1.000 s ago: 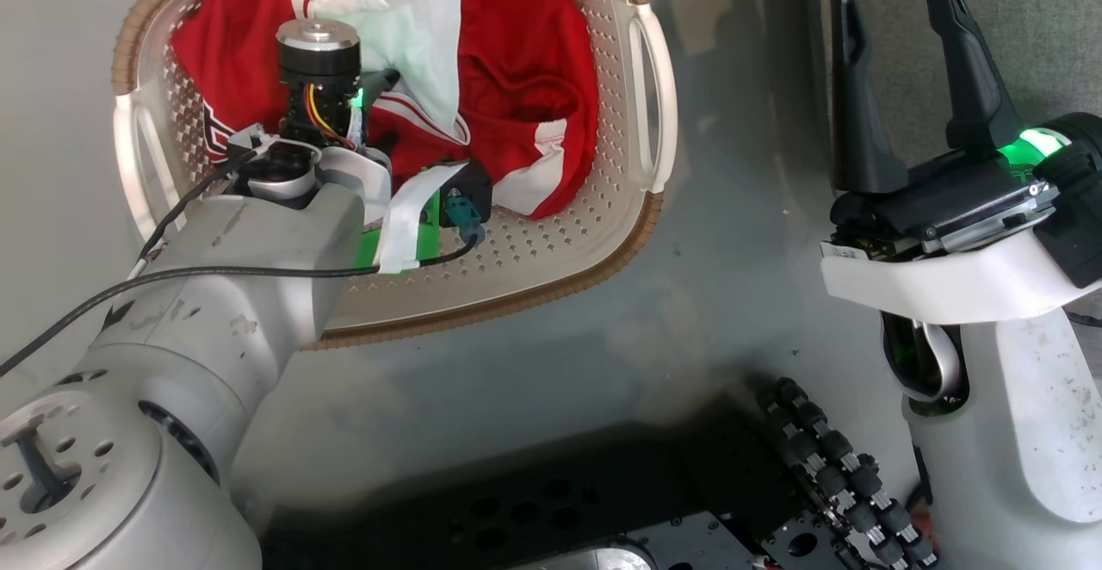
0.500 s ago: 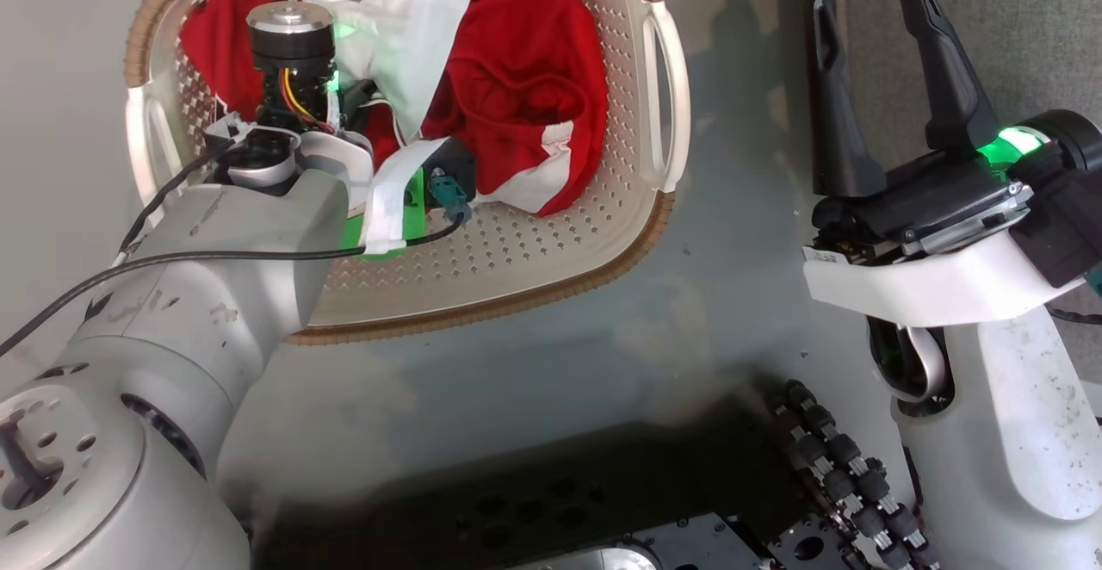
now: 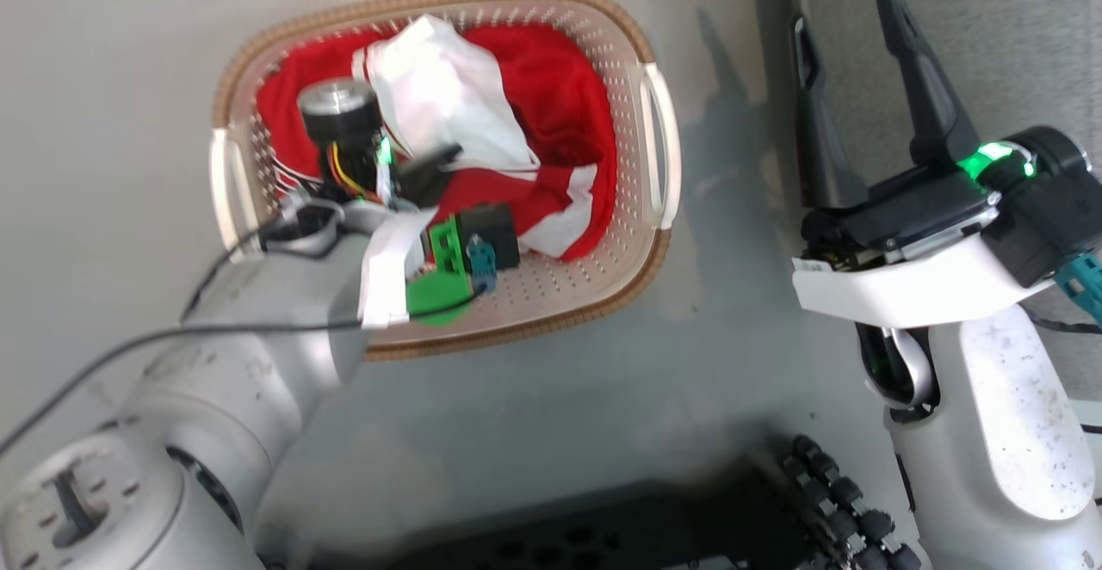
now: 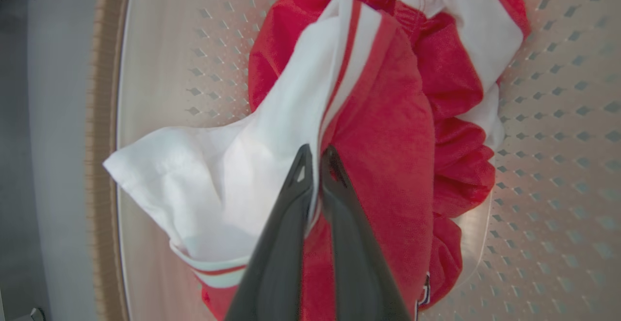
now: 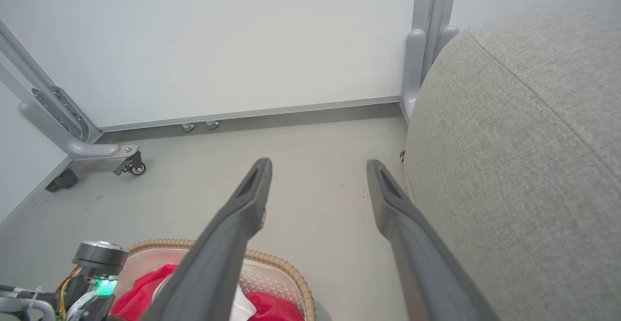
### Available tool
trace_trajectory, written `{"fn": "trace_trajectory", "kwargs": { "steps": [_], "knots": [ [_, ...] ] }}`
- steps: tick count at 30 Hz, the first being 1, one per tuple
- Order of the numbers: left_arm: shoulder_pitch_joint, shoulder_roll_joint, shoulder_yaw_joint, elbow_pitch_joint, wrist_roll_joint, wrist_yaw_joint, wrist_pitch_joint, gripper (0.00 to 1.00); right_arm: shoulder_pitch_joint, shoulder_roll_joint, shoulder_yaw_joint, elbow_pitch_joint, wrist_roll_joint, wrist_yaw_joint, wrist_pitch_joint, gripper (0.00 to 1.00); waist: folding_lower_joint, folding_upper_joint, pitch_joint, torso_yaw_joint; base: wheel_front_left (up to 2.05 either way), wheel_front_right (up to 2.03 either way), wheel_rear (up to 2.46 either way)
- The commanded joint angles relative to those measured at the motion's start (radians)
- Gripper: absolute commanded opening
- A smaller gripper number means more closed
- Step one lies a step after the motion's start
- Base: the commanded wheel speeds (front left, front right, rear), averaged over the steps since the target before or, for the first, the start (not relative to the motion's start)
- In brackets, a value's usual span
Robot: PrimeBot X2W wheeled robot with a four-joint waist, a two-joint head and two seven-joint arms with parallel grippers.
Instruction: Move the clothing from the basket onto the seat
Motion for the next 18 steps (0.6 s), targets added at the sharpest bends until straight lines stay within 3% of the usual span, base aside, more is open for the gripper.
{"fn": "trace_trajectory", "kwargs": {
  "steps": [1, 6, 12, 18],
  "knots": [
    [0.039, -0.002, 0.011, -0.012, -0.026, 0.015, -0.012, 0.0, 0.022, -0.003, 0.0, 0.01, -0.005, 0.0, -0.005, 1.0, 0.0, 0.003, -0.12, 0.017, 0.0, 0.0, 0.0],
    [0.137, 0.012, 0.047, -0.12, -0.091, 0.068, -0.02, 0.0, 0.067, -0.003, 0.002, 0.041, -0.011, 0.0, -0.005, 1.0, 0.0, 0.003, -0.245, 0.026, 0.0, 0.0, 0.0],
    [0.303, 0.08, 0.122, -0.36, -0.199, 0.15, -0.02, 0.0, 0.154, -0.003, 0.003, 0.087, -0.013, 0.0, -0.005, 1.0, 0.0, 0.003, -0.428, 0.031, 0.0, 0.0, 0.0],
    [0.461, 0.127, 0.205, -0.548, -0.29, 0.199, -0.02, 0.0, 0.24, -0.004, 0.005, 0.122, -0.014, 0.0, -0.005, 1.0, 0.0, 0.003, -0.587, 0.027, 0.0, 0.0, 0.0]
  ]
}}
